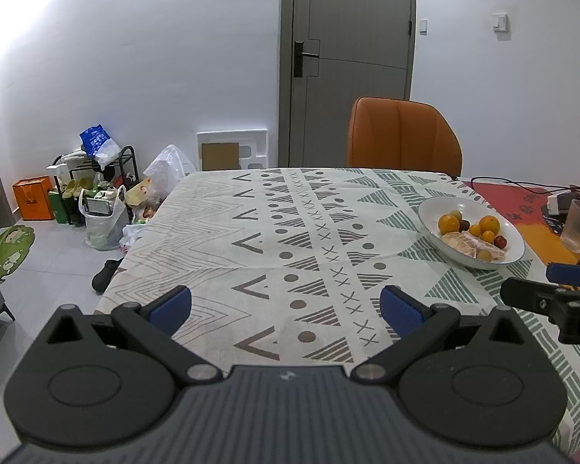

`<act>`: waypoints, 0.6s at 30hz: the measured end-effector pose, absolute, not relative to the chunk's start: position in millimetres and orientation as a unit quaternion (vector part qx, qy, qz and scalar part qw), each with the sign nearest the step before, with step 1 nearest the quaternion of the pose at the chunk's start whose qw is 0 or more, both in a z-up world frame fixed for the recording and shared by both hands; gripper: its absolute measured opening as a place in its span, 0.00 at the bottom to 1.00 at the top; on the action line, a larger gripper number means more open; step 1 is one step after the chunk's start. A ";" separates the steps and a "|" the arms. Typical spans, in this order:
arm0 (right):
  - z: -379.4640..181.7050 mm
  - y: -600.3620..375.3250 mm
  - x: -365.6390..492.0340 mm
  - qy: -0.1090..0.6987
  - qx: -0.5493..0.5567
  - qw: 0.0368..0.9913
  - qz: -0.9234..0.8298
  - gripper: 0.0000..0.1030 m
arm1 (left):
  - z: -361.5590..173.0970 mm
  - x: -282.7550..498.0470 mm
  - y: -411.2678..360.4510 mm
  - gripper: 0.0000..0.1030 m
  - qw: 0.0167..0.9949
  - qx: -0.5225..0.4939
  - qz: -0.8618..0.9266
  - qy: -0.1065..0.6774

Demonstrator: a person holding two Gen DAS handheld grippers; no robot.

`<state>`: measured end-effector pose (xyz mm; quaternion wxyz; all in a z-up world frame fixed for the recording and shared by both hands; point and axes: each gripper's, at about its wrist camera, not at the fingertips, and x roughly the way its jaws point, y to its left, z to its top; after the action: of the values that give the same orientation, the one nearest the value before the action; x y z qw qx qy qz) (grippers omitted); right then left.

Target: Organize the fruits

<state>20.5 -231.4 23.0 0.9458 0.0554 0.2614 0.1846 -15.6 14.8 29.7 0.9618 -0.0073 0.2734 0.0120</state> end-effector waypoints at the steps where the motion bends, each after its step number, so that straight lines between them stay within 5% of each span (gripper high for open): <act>1: 22.7 -231.5 21.4 0.262 0.055 0.946 0.184 1.00 | 29.7 -15.6 14.8 1.00 0.962 -0.007 0.012 0.274; 18: 18.6 -229.0 22.1 0.264 0.053 0.944 0.189 1.00 | 29.4 -14.7 13.7 1.00 0.961 -0.005 0.008 0.277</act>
<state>22.1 -229.0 18.6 0.9444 0.0529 0.2639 0.1888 -14.7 13.7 29.4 0.9609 -0.0049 0.2767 0.0084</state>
